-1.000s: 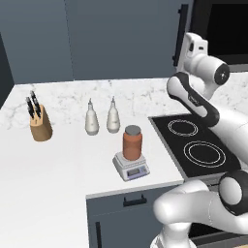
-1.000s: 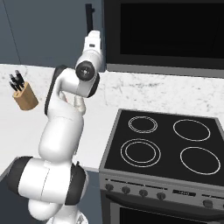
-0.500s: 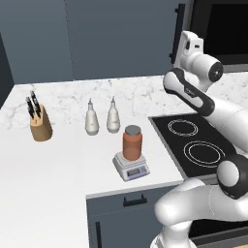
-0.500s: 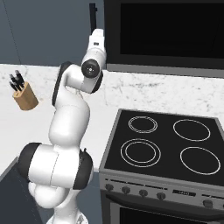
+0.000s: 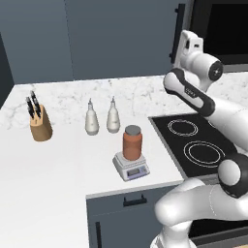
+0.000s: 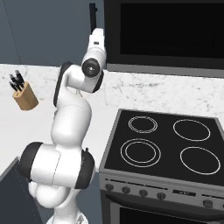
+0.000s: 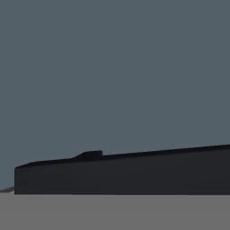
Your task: Pick the honey bottle and place it on the digital scale for weighing, and close the cabinet.
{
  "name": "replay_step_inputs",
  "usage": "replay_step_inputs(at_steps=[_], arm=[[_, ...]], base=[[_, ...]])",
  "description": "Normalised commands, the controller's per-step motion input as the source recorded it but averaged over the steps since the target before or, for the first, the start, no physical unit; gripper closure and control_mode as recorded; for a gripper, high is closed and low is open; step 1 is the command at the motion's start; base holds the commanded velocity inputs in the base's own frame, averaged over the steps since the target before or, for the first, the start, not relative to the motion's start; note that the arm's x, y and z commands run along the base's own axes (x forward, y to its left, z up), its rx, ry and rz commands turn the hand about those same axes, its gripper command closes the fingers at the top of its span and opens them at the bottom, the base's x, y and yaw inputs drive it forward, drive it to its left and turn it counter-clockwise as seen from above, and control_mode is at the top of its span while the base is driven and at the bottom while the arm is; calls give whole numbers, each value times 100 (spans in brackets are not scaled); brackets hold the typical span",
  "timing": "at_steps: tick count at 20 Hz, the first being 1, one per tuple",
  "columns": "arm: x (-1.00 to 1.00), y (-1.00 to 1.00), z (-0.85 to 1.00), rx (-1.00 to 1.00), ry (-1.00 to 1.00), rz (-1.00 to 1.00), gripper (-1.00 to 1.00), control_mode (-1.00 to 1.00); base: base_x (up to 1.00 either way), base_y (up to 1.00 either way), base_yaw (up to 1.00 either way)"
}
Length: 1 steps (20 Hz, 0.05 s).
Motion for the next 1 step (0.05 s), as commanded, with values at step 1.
replay_step_inputs(at_steps=[1], arm=[[89,9,-8,0,0,0,-100,-100]], base=[[0,0,0]])
